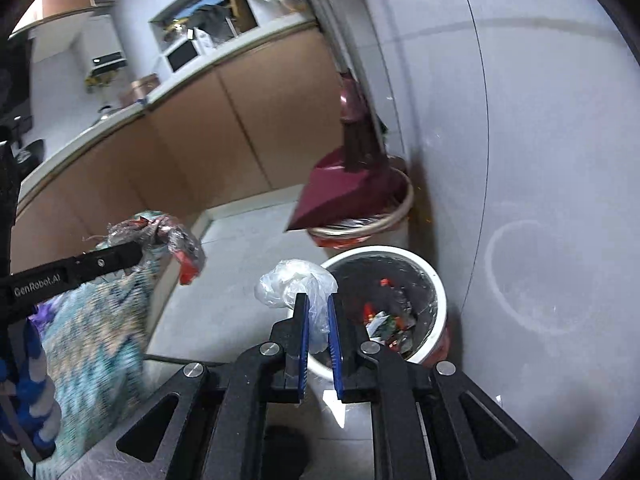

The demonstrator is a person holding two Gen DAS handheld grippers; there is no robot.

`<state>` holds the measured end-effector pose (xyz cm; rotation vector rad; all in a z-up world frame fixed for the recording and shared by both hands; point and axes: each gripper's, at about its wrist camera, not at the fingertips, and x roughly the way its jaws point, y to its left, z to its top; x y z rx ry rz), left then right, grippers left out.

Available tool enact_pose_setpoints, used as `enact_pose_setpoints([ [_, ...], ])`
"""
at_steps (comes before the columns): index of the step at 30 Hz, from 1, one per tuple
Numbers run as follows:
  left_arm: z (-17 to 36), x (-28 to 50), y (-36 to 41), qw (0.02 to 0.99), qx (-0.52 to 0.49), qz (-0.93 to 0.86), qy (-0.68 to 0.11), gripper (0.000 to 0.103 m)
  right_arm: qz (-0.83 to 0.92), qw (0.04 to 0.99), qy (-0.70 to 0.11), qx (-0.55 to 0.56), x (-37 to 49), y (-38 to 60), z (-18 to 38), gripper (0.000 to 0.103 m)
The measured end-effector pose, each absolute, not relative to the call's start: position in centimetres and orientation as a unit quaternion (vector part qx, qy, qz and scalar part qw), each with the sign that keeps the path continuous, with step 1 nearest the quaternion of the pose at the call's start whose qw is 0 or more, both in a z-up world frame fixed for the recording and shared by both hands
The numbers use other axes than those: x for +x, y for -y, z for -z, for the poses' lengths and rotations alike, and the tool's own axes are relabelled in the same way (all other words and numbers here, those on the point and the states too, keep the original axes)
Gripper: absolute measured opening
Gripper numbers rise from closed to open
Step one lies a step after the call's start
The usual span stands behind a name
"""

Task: Collect trash
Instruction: 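Lift both bags and carry them over the white bin, then open both grippers over the bin to drop the two bags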

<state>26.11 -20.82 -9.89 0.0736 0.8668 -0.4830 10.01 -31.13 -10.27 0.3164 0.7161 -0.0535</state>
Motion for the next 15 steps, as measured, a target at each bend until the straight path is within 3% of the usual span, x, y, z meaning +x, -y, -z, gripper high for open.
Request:
enact_pose_setpoints([
  [13,15.8,32.6,27.3,0.863,0.039,0.240,-0.443,0.004,0.053,0.908,-0.392,0.140,16.5,34.1,16.0,0.011],
  [15,16.3,33.1,27.7,0.860,0.039,0.237,-0.449,0.005,0.060,0.904,-0.402,0.136,17.0,34.4,16.8,0.017],
])
